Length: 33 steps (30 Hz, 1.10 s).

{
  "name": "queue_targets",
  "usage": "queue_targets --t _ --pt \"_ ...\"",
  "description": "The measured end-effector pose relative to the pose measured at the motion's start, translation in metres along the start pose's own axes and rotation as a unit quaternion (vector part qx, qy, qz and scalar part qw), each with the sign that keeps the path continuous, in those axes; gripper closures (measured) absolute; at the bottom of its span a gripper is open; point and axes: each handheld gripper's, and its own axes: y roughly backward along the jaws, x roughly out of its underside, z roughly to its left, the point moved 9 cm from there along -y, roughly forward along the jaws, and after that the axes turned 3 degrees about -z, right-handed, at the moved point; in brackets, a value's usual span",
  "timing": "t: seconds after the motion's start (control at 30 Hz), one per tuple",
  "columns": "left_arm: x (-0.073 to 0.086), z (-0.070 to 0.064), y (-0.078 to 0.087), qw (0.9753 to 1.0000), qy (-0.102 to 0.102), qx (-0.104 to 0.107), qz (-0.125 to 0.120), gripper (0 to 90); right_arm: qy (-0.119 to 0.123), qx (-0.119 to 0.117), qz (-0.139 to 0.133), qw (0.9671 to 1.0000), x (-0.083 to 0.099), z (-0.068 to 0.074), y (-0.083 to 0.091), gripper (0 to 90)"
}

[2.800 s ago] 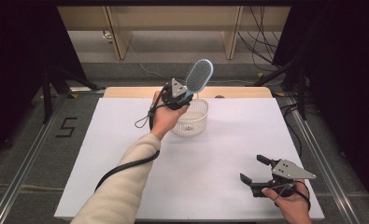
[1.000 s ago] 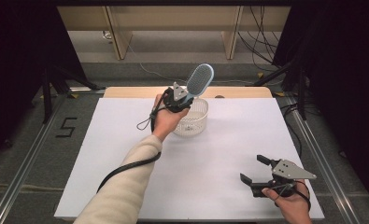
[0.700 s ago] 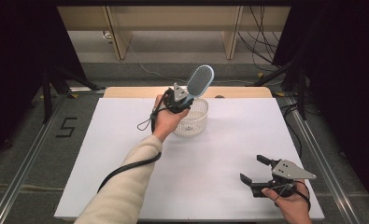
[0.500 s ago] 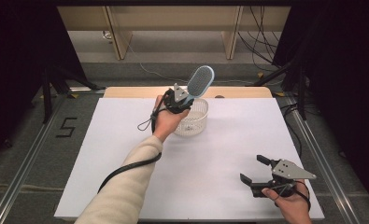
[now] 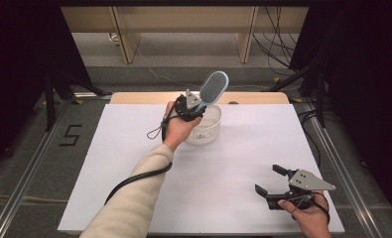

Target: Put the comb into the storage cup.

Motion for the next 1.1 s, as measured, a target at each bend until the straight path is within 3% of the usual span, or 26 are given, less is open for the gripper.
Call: queue_targets --t 0.77,0.87,1.1 --pt "0.005 -0.001 0.0 0.9999 -0.003 0.006 0.014 68.2 0.0 0.001 0.0 1.0 0.0 0.0 0.0 8.0" --pt "0.011 -0.004 0.002 0.9995 -0.001 0.012 0.027 62.8 0.0 0.001 0.001 1.0 0.0 0.0 0.0 8.0" --pt "0.013 -0.002 0.013 0.9996 0.008 0.01 0.023 49.1 0.0 0.001 0.003 1.0 0.001 0.0 0.0 7.9"
